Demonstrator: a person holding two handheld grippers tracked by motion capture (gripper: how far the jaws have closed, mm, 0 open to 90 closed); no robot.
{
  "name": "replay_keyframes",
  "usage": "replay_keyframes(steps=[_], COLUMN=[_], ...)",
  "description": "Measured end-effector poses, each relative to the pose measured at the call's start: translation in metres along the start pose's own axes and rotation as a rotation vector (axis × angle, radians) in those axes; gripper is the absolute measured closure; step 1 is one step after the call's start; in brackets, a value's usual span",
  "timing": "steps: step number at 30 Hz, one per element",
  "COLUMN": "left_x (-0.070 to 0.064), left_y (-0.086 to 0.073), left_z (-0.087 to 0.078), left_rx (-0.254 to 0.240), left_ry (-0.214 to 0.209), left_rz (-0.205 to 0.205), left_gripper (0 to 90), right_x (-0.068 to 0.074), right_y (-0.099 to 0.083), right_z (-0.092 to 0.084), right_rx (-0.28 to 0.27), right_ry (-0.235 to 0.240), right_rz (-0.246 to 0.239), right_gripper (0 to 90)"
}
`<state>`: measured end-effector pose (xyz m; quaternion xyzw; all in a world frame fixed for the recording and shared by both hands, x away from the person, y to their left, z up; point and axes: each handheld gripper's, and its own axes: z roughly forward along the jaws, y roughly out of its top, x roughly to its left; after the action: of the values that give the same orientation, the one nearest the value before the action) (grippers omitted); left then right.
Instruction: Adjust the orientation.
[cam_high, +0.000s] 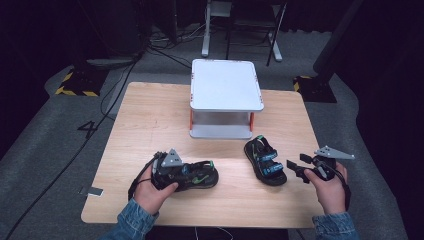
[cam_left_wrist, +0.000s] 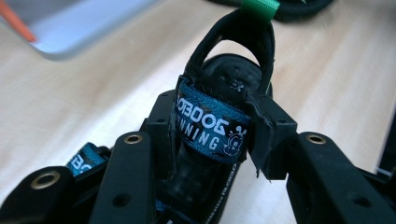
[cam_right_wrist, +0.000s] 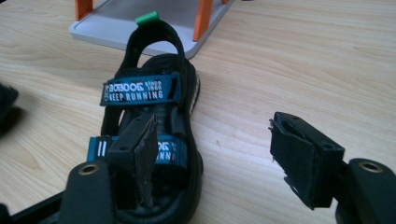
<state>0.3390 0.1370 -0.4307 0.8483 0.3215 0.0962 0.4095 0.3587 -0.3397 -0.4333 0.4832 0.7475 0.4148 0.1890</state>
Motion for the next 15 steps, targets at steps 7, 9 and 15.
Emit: replay_keyframes(steps=[7,9,15], left_x=[0.033,0.04,0.05], left_y=[0.015,0.017,0.018], left_z=[0.022,0.033,0.044], left_rx=[-0.018,0.0,0.008], left_ry=[0.024,0.009,-0.02], left_rz=[-0.018,-0.014,-0.061], left_gripper=[56.3,55.8,44.8], right_x=[-0.003,-0.004,-0.012], right_y=[-0.011,-0.015,-0.027], right_z=[-0.014,-0.018,-0.03], right_rx=[-0.002,-0.004,0.0], right_ry=[-0.036,-0.046,-0.079], right_rz=[0.023,0.032,0.059], right_gripper=[33.2,33.2,33.3])
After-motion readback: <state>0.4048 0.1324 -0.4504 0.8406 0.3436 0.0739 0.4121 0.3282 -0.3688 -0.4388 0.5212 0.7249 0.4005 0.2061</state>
